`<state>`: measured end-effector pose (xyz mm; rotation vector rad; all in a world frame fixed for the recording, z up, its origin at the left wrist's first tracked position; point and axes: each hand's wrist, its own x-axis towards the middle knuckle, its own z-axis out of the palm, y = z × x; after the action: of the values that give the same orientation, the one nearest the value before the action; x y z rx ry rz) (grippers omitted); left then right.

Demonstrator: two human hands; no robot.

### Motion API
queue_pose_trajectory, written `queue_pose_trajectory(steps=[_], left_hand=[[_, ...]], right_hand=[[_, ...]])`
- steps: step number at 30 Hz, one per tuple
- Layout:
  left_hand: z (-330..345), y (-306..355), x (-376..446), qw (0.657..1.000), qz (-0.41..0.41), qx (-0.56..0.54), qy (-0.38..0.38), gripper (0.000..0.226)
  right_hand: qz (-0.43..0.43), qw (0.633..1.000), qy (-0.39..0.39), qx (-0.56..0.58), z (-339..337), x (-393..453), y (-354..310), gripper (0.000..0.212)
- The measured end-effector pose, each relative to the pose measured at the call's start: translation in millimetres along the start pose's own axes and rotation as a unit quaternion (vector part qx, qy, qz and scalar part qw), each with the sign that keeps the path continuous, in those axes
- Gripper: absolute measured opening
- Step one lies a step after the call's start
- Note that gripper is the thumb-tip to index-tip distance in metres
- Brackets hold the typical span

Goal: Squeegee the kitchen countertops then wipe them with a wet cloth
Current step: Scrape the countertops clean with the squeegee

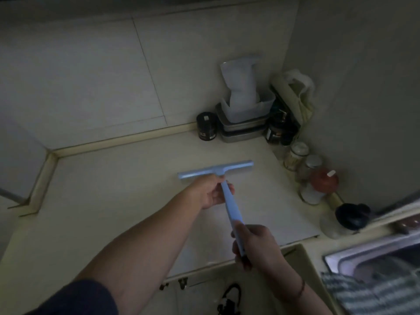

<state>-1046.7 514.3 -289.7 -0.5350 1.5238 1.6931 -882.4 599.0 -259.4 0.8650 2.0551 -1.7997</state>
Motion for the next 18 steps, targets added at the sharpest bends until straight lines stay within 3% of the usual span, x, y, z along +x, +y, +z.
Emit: queue_pose_trajectory(steps=[9, 18], left_hand=[[30, 71, 87, 1.0, -0.008, 0.002, 0.012, 0.018], [32, 70, 105, 0.998, -0.034, 0.033, 0.036, 0.022]], right_hand=[[0.019, 0.999, 0.012, 0.038, -22, 104, -47, 0.042], [0.051, 0.996, 0.001, 0.069, -24, 124, -35, 0.043]])
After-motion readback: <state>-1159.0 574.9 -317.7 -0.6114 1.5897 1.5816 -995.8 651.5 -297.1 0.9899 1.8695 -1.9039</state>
